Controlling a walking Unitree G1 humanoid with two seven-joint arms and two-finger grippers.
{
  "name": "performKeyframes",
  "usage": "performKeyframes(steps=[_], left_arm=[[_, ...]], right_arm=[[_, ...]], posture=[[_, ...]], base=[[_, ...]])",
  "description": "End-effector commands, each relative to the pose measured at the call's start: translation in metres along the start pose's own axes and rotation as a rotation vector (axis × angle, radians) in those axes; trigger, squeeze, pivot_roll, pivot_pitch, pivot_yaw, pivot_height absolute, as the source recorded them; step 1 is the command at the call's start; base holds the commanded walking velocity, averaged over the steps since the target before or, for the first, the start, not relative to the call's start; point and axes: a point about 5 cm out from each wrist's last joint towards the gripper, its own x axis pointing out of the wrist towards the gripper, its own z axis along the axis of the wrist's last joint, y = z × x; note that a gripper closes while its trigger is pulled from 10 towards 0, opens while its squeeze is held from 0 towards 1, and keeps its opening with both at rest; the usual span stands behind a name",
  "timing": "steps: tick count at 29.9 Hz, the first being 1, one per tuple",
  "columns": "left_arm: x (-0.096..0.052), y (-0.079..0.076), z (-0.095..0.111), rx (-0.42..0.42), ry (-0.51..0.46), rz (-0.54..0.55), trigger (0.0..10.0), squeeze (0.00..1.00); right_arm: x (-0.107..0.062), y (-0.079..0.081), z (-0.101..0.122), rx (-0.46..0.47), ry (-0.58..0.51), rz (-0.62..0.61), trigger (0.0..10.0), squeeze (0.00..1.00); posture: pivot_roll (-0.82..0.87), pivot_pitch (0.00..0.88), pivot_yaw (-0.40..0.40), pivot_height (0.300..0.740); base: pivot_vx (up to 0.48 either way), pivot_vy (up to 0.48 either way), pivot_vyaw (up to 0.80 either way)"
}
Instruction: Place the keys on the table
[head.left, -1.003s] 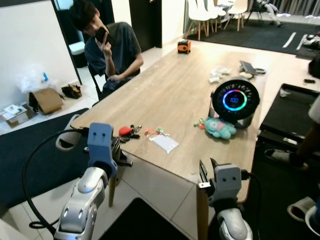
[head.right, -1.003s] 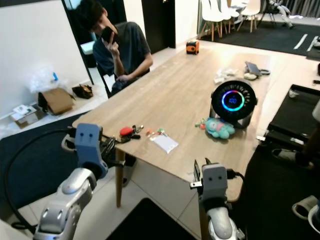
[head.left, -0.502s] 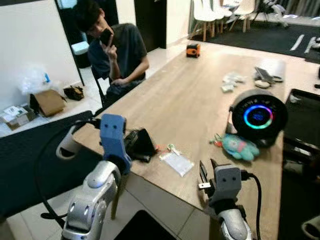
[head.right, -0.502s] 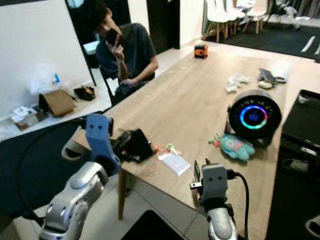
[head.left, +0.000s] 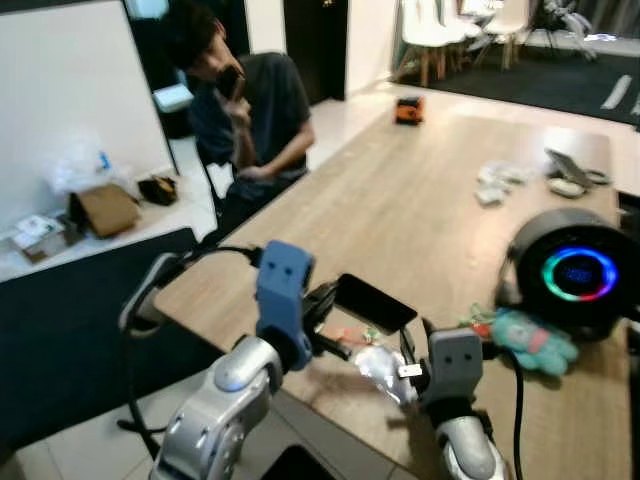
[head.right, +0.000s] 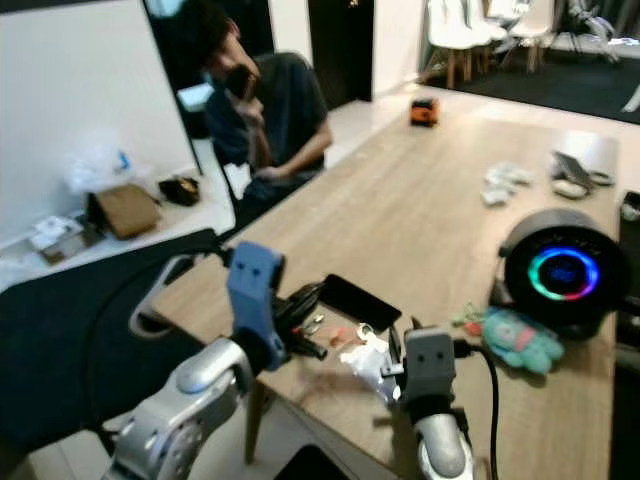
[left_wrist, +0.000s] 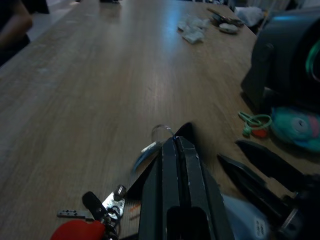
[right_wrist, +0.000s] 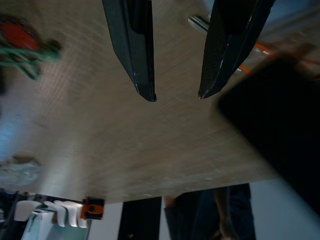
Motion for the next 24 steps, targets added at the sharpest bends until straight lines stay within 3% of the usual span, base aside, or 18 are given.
performKeyframes(steps=[1,5,10,21,24], left_arm=[[0.004,-0.006,-0.001,-0.005,0.014,-0.031,10.0,0.00],[0.010,-0.018,0.000,0.031,0.021,-0.111,10.0,0.00],[0.015,-0.024,0.001,0.037,0.020,-0.133,10.0,0.00],[0.033,-0.027,-0.001,0.067,0.042,-0.076,10.0,0.00],[0.039,-0.023,-0.003,0.094,0.068,-0.012,10.0,0.00]], right_arm=[[-0.004,0.000,-0.006,-0.004,0.027,-0.001,10.0,0.00],[-0.004,0.000,-0.006,-0.005,0.027,-0.007,10.0,0.00],[-0.005,-0.001,-0.007,-0.005,0.030,-0.012,10.0,0.00],[-0.005,0.000,-0.005,-0.003,0.026,-0.015,10.0,0.00],[-0.006,0.000,-0.005,-0.002,0.025,-0.016,10.0,0.00]], posture=[[0.07,0.123,0.101,0.740],[0.06,0.127,0.106,0.740],[0.06,0.128,0.107,0.740],[0.06,0.136,0.110,0.740],[0.06,0.140,0.111,0.740]], base=[[0.000,0.000,0.00],[0.000,0.000,0.00],[0.000,0.000,0.00],[0.000,0.000,0.00],[0.000,0.000,0.00]])
